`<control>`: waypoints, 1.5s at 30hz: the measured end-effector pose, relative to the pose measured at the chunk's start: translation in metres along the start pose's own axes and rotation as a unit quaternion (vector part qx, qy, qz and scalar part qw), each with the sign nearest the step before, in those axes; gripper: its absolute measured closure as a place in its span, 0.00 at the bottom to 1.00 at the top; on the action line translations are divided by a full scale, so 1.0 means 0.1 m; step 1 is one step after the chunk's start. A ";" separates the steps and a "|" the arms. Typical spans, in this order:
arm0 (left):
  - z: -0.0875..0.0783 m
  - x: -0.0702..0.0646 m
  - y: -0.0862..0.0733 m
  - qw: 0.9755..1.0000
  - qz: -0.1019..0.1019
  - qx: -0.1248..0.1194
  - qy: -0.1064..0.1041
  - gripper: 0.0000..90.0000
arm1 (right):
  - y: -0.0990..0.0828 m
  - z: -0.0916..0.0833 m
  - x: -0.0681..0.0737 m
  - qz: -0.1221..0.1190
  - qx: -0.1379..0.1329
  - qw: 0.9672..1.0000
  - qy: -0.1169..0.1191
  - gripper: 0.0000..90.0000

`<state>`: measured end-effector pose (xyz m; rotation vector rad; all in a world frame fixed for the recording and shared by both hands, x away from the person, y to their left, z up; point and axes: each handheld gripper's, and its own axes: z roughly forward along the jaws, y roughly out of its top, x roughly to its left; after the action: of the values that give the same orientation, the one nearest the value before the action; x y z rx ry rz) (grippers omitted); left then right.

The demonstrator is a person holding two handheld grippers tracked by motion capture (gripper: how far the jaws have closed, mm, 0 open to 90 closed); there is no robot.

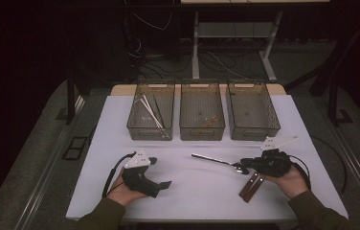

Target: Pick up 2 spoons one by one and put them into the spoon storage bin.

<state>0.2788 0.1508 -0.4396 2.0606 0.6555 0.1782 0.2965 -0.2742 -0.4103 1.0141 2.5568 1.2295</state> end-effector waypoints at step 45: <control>0.02 -0.02 0.02 1.000 -0.003 0.003 0.002 0.00 | 1.15 0.32 -0.37 0.046 -0.075 0.983 -0.164 0.99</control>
<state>0.2787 0.1475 -0.4393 2.0643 0.6649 0.1762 0.3960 -0.2257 -0.3530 1.1990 2.1582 1.1465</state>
